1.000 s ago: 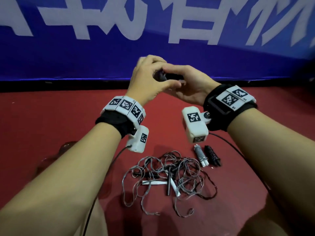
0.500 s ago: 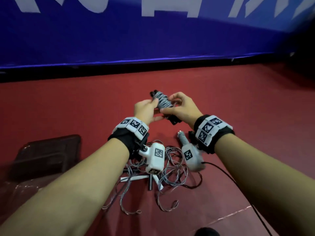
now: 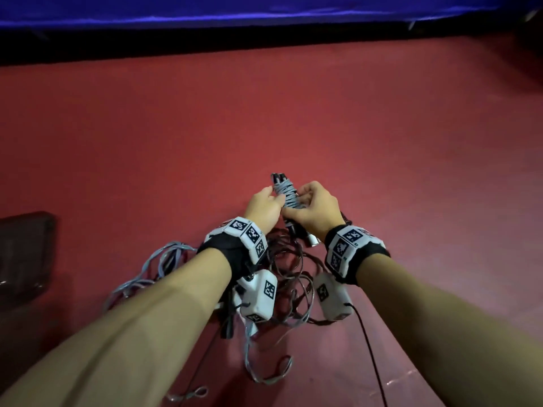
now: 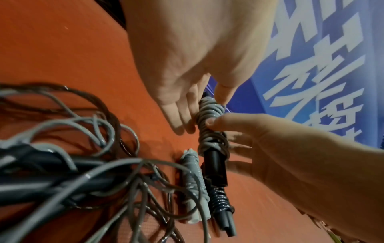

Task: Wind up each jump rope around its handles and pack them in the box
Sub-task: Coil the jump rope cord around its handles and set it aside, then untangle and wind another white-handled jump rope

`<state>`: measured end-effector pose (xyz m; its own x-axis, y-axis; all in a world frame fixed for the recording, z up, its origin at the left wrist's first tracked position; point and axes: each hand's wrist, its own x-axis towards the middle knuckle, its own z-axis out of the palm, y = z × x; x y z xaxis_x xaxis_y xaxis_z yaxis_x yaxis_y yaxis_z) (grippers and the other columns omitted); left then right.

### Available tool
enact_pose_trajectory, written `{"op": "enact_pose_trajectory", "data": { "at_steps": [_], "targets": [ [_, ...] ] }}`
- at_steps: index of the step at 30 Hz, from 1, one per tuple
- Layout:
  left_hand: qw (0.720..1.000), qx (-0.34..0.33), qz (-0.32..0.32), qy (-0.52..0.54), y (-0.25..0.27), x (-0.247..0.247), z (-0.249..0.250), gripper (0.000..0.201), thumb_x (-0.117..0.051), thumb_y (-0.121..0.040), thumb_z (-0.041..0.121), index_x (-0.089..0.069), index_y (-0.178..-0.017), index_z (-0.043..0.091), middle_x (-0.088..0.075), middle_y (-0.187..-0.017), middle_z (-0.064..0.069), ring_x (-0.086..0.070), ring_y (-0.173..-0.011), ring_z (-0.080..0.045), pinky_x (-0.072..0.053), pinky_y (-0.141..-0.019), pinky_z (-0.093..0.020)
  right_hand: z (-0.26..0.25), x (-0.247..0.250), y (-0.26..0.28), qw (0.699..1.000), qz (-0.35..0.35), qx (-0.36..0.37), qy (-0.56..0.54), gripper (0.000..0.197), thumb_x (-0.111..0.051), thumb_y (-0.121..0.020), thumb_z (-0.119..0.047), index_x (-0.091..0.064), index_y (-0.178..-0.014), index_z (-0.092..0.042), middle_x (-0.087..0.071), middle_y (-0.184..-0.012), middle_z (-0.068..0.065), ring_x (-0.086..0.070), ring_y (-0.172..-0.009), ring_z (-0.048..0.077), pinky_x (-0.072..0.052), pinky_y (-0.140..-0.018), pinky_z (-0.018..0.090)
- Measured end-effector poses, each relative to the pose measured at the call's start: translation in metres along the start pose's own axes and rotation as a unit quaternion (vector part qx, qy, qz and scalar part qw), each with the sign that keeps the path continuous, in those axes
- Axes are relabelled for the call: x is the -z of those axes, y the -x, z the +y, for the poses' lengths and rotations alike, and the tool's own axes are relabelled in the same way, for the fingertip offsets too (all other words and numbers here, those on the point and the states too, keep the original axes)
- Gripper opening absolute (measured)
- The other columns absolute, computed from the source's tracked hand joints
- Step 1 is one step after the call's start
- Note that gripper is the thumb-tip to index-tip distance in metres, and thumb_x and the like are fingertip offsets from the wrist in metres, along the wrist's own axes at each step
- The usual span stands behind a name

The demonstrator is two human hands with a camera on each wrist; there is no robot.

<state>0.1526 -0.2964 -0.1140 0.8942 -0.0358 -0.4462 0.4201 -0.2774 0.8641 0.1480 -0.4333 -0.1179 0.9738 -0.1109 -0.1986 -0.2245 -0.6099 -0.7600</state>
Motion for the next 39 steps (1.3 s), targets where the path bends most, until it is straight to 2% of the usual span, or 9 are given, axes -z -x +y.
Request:
{"op": "enact_pose_trajectory", "data": {
  "at_steps": [3, 6, 11, 20, 23, 29, 32, 35, 39],
  "targets": [
    [0.999, 0.019, 0.006, -0.03, -0.019, -0.019, -0.013, 0.057, -0.044, -0.108, 0.026, -0.027, -0.16, 0.01, -0.039, -0.16, -0.013, -0.039, -0.146, -0.028, -0.03, -0.114, -0.033, 0.025, -0.01, -0.014, 1.0, 0.003, -0.011, 0.01, 0.047, -0.086, -0.074, -0.037, -0.055, -0.104, -0.019, -0.066, -0.09, -0.008, -0.061, -0.074, 0.006, -0.044, -0.064, 0.018],
    [0.997, 0.073, 0.008, -0.016, -0.027, -0.032, -0.04, 0.065, -0.043, -0.108, 0.032, -0.011, -0.164, 0.02, -0.029, -0.166, -0.009, -0.033, -0.149, -0.031, -0.029, -0.114, -0.034, 0.043, -0.02, -0.022, 0.997, -0.005, -0.005, 0.075, 0.044, -0.083, -0.077, -0.039, -0.055, -0.105, -0.021, -0.065, -0.092, -0.008, -0.061, -0.077, 0.01, -0.045, -0.065, 0.021],
    [0.992, 0.018, -0.037, -0.116, -0.028, -0.022, -0.068, 0.052, -0.04, -0.109, 0.039, -0.032, -0.157, 0.02, -0.051, -0.149, 0.0, -0.048, -0.137, -0.023, -0.033, -0.093, -0.027, 0.047, -0.045, -0.024, 0.975, 0.02, 0.032, 0.218, 0.05, -0.072, -0.083, -0.043, -0.053, -0.122, -0.017, -0.065, -0.108, 0.01, -0.065, -0.093, 0.033, -0.056, -0.081, 0.042],
    [0.887, -0.124, -0.111, -0.431, -0.007, 0.04, -0.105, 0.047, -0.066, -0.092, 0.04, -0.06, -0.138, 0.034, -0.04, -0.144, 0.005, -0.042, -0.135, -0.017, -0.035, -0.112, -0.035, 0.048, -0.048, -0.016, 0.953, 0.037, 0.051, 0.296, 0.04, -0.073, -0.084, -0.032, -0.063, -0.113, -0.007, -0.057, -0.122, 0.012, -0.045, -0.117, 0.035, -0.051, -0.084, 0.046],
    [0.868, -0.142, -0.092, -0.466, 0.004, 0.067, -0.117, 0.049, -0.064, -0.094, 0.028, -0.056, -0.142, 0.034, -0.037, -0.149, 0.002, -0.04, -0.138, -0.018, -0.036, -0.113, -0.037, 0.043, -0.052, -0.007, 0.944, 0.037, 0.178, 0.276, 0.037, -0.076, -0.081, -0.028, -0.065, -0.106, -0.002, -0.058, -0.117, 0.018, -0.052, -0.108, 0.041, -0.052, -0.084, 0.052],
    [0.833, -0.095, 0.009, -0.544, 0.015, 0.132, -0.132, 0.047, -0.057, -0.098, 0.021, -0.056, -0.142, 0.035, -0.047, -0.149, -0.004, -0.036, -0.141, -0.025, -0.043, -0.108, -0.044, 0.027, -0.08, 0.052, 0.889, -0.259, 0.153, 0.345, 0.086, -0.048, -0.078, -0.085, -0.055, -0.135, -0.021, -0.056, -0.134, 0.005, -0.05, -0.122, 0.03, -0.044, -0.103, 0.043],
    [0.821, -0.042, 0.081, -0.564, 0.028, 0.169, -0.136, 0.042, -0.054, -0.102, 0.024, -0.055, -0.144, 0.027, -0.045, -0.15, -0.009, -0.035, -0.141, -0.03, -0.044, -0.104, -0.047, 0.016, -0.093, 0.066, 0.933, -0.305, 0.106, 0.158, 0.066, -0.073, -0.079, -0.061, -0.062, -0.128, -0.018, -0.067, -0.125, 0.003, -0.061, -0.116, 0.024, -0.047, -0.105, 0.036],
    [0.859, -0.041, 0.131, -0.493, 0.047, 0.195, -0.133, 0.039, -0.048, -0.105, 0.035, -0.056, -0.14, 0.018, -0.05, -0.146, -0.009, -0.04, -0.137, -0.029, -0.041, -0.106, -0.048, 0.002, -0.095, 0.071, 0.964, -0.227, 0.131, 0.046, 0.048, -0.079, -0.087, -0.022, -0.063, -0.131, -0.01, -0.063, -0.128, 0.0, -0.057, -0.117, 0.011, -0.035, -0.099, 0.006],
    [0.864, -0.158, 0.138, -0.459, 0.081, 0.204, -0.119, 0.026, -0.046, -0.104, 0.04, -0.062, -0.102, 0.02, -0.059, -0.106, 0.003, -0.054, -0.109, -0.022, -0.046, -0.087, -0.04, -0.001, -0.094, 0.075, 0.959, -0.069, 0.253, 0.106, 0.024, -0.067, -0.092, -0.03, -0.069, -0.111, -0.016, -0.068, -0.108, 0.002, -0.061, -0.103, 0.024, -0.049, -0.093, 0.039]
  ]
}}
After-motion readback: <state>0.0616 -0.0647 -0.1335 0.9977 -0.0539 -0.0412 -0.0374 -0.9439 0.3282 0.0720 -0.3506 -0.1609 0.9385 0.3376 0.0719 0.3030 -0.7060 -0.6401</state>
